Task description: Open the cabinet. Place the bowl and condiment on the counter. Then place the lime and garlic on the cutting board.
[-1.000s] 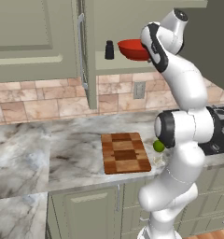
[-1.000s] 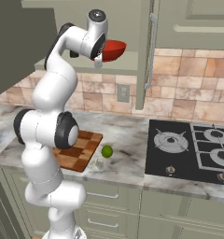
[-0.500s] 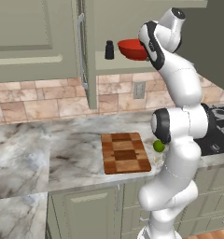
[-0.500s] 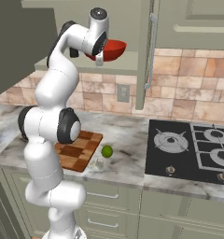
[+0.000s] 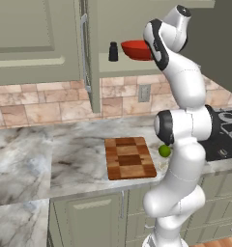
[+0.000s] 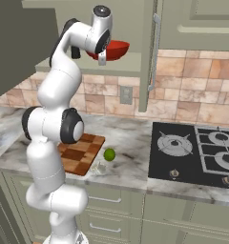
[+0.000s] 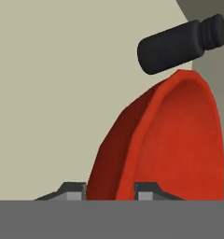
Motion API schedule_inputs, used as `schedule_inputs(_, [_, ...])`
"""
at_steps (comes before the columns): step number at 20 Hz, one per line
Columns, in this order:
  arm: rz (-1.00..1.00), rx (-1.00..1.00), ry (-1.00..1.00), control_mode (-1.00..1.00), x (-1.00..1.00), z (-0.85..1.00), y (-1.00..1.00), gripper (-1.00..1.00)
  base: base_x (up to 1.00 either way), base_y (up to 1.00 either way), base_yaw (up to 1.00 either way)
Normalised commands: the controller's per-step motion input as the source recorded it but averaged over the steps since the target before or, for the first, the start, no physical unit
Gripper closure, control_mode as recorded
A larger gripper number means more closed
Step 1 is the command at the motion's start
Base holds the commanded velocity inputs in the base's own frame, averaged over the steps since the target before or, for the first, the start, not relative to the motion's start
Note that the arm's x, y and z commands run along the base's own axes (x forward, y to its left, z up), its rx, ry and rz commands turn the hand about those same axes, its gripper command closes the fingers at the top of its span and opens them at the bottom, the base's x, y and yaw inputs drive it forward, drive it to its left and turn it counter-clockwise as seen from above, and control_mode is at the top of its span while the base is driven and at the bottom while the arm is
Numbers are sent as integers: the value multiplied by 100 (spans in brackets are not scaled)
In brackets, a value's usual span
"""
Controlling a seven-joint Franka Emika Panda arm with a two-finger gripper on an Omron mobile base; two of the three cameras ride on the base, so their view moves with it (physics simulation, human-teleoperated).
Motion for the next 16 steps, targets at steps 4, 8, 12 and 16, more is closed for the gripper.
schedule_inputs(4, [0,0,0,-100,0,0,0,100,0,0,0])
schedule_inputs(8, [0,0,0,-100,-6,0,0,100,0,0,0])
schedule_inputs(12, [0,0,0,-100,-23,0,0,100,0,0,0])
schedule_inputs(16, [0,0,0,-100,-35,2,0,100,0,0,0])
